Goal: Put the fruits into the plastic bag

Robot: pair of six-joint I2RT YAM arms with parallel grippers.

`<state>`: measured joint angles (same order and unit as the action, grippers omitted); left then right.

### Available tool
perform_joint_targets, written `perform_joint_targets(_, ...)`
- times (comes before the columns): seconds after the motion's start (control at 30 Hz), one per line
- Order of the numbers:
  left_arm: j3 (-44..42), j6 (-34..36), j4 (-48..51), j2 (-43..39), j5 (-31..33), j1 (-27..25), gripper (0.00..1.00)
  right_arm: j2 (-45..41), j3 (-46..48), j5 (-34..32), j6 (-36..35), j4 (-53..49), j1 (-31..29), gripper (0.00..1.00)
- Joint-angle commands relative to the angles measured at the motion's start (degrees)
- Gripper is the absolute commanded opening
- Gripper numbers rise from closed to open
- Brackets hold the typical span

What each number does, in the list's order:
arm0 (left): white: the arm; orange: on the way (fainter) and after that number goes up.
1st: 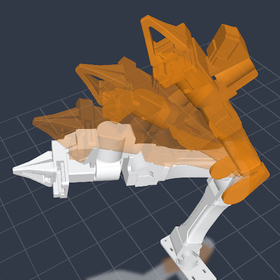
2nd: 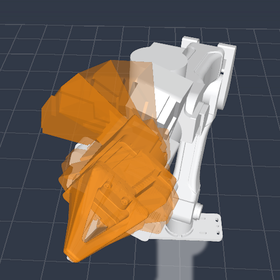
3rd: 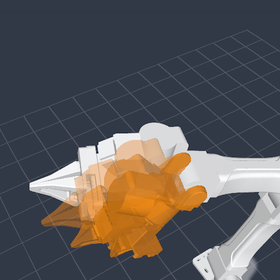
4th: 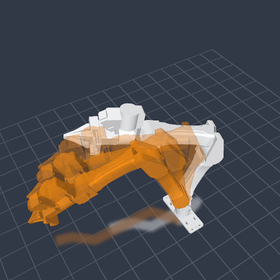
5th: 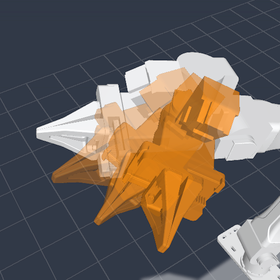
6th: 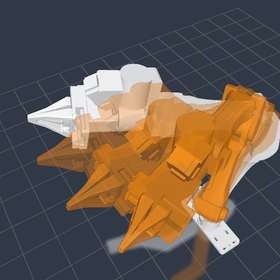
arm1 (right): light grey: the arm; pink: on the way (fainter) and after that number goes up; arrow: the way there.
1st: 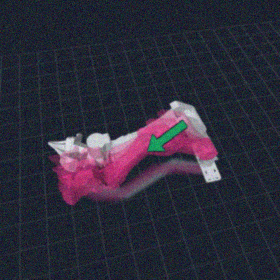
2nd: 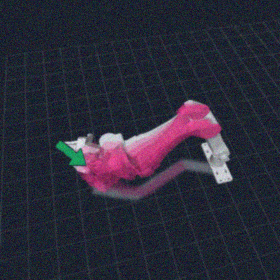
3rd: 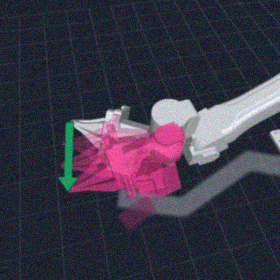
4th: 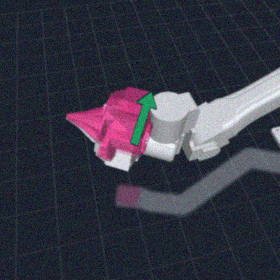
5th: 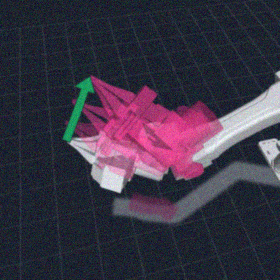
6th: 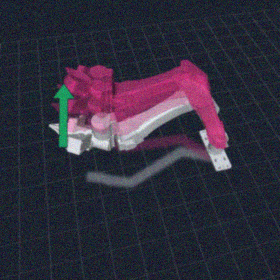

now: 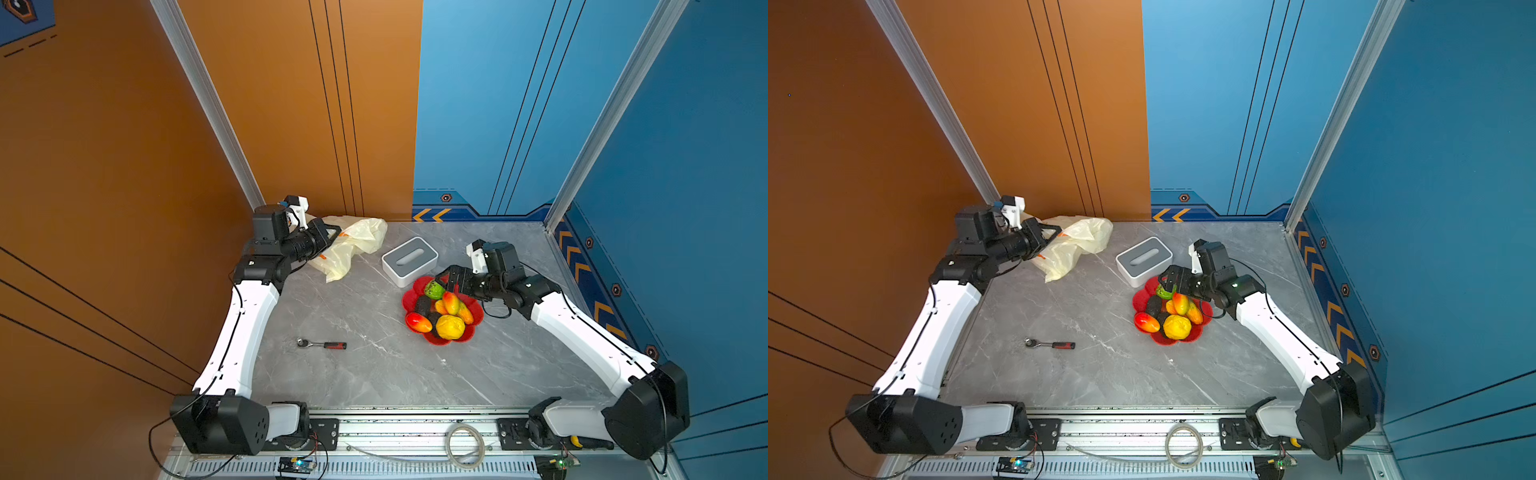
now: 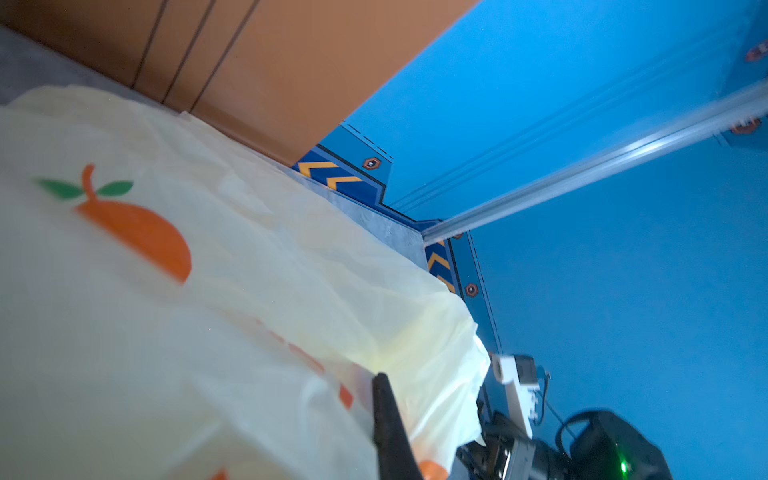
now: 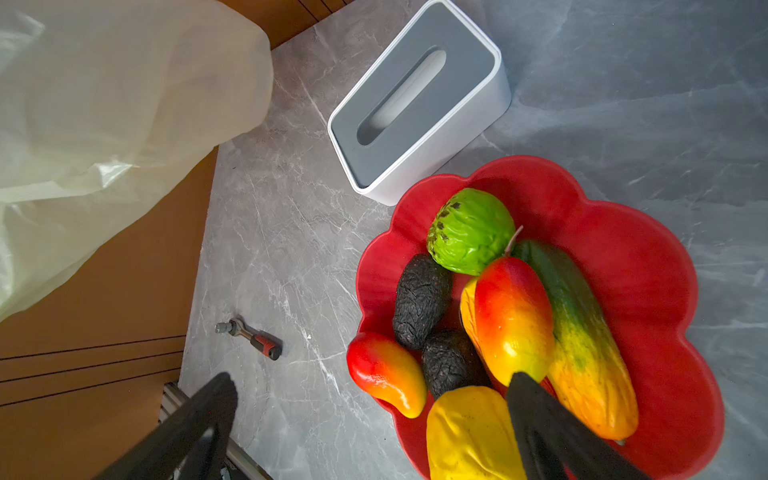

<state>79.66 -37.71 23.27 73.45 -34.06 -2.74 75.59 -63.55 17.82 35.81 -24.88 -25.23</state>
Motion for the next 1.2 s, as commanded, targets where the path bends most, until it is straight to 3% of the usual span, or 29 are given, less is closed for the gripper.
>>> perform_joint_targets(0.0, 2.16, 11.91, 5.65, -3.41, -4.93, -4.47, 0.00, -3.52, -1.25, -1.02, 1.05, -0.16, -0.02, 1.00)
perform_joint_targets(0.13, 1.76, 19.26, 11.92, -7.01, -6.62, -10.18, 0.00, -5.22, -1.49, -0.28, 1.09, -1.19, 1.74, 1.00)
perform_joint_targets(0.33, -7.92, 18.95, 17.47, -17.77, -8.63, -13.15, 0.00, -5.72, -1.66, 2.98, 1.69, -1.31, 5.78, 1.00)
perform_joint_targets(0.53, -23.70, 15.72, 28.40, -23.13, -3.46, -14.46, 0.00, -3.35, -1.35, 4.68, 2.93, 0.58, 7.07, 1.00)
perform_joint_targets(0.63, -30.47, 13.91, 31.97, -22.74, 3.47, -16.19, 0.00, -0.91, -0.80, 6.30, 4.93, 2.99, 6.74, 1.00)
perform_joint_targets(0.83, -32.49, 10.57, 35.79, -18.33, 13.93, -16.24, 0.00, 5.32, -3.81, 6.22, 4.61, 1.89, 4.13, 1.00)
perform_joint_targets(0.9, -31.85, 10.44, 36.18, -16.76, 15.08, -16.33, 0.19, 7.51, -6.03, 4.83, 3.41, -0.79, 3.18, 1.00)
perform_joint_targets(0.93, -31.48, 10.38, 36.32, -16.15, 15.32, -16.33, 0.35, 8.54, -7.35, 3.61, 2.56, -2.49, 2.71, 1.00)
perform_joint_targets(1.07, -30.34, 10.62, 37.49, -15.82, 15.64, -16.37, 0.65, 11.82, -11.41, -0.36, -0.11, -6.50, 1.04, 1.00)
perform_joint_targets(1.17, -28.24, 10.82, 39.80, -17.20, 15.22, -16.09, 0.80, 15.80, -16.74, -2.56, -3.60, -11.33, -0.52, 1.00)
